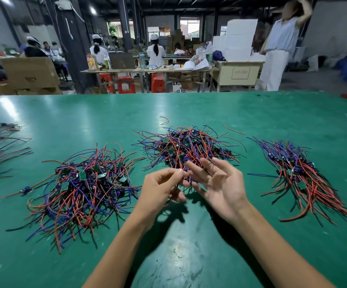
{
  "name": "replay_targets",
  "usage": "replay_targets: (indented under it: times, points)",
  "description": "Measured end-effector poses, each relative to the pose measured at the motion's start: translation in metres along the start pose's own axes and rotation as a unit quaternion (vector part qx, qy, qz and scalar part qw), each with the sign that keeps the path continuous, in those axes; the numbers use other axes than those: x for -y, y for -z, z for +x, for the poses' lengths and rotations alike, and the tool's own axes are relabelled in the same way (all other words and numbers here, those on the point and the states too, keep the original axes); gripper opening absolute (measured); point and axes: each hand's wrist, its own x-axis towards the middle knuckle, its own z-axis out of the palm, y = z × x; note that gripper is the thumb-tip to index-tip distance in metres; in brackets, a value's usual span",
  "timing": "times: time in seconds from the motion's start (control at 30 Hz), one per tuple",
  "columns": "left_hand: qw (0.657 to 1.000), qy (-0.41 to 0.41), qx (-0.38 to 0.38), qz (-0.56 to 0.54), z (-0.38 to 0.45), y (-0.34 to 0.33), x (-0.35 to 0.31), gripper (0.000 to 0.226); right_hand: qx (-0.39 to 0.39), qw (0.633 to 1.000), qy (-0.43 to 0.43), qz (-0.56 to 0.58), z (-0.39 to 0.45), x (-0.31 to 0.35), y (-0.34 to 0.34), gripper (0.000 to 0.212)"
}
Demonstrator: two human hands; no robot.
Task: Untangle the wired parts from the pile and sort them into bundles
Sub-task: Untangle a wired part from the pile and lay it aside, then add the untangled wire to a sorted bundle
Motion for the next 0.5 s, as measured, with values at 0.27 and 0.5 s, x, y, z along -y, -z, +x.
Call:
replay_targets:
  times: [0.27,0.5]
  points:
    - [0.994,-0.064,-0.059,0.064,0.003,0.004,0.001,0.018,-0.157,0.974,0.036,-0.156,0.007,-0.006,0.006,0.031]
    - [0.982,0.009,-0.079,-0.174,0.01,0.007,-0.009,0.027,-0.143,0.962,0.05,-0.225,0.008,-0.013,-0.001,0.033]
